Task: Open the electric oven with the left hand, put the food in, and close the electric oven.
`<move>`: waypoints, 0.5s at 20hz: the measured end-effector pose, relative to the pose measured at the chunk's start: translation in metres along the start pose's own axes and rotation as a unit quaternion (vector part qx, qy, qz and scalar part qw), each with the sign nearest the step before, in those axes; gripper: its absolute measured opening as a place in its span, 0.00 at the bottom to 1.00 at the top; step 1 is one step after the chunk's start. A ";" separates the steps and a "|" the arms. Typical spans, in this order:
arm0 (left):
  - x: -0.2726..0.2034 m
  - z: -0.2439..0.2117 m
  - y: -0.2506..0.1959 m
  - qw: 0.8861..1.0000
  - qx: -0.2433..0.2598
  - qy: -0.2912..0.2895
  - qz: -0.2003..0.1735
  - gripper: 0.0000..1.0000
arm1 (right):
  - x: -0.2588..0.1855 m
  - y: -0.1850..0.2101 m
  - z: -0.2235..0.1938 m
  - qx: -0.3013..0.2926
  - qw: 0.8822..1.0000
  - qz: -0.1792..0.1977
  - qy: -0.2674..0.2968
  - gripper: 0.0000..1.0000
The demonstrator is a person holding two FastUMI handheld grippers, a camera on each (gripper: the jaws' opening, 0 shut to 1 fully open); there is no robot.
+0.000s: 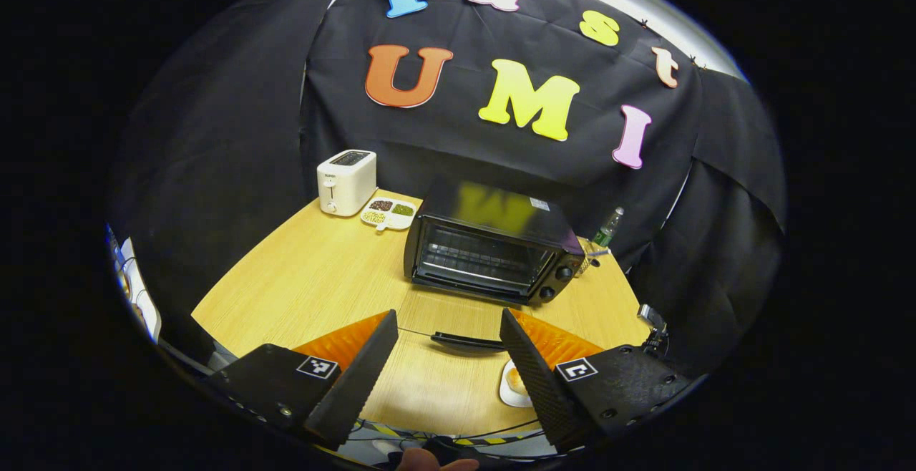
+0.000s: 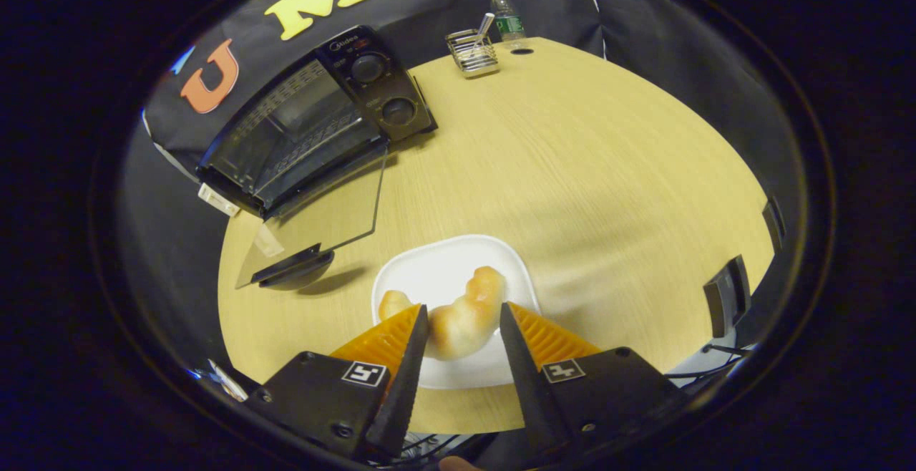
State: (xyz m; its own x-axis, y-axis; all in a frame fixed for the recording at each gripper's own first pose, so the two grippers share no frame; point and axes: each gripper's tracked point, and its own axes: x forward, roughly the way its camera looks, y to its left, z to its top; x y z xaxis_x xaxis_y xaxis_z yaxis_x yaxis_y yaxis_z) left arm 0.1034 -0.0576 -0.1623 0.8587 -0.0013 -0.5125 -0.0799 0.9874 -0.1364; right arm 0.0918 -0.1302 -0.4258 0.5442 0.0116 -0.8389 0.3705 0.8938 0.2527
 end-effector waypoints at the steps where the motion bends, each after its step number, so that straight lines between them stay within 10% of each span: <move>1: 0.001 0.002 0.001 1.000 0.002 -0.002 0.004 0.95 | 0.001 0.001 -0.001 0.002 1.000 0.002 0.006 0.59; 10: 0.007 0.010 -0.010 1.000 -0.016 -0.005 0.021 0.95 | 0.012 0.000 -0.004 -0.007 0.999 0.011 0.050 0.29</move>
State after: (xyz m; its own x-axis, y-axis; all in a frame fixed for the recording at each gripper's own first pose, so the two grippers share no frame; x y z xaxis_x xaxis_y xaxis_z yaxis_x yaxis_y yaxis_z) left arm 0.1150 -0.0663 -0.1558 0.8588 0.0424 -0.5105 -0.1326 0.9810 -0.1416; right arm 0.0953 -0.1278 -0.4376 0.4734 0.0755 -0.8776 0.3487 0.8988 0.2655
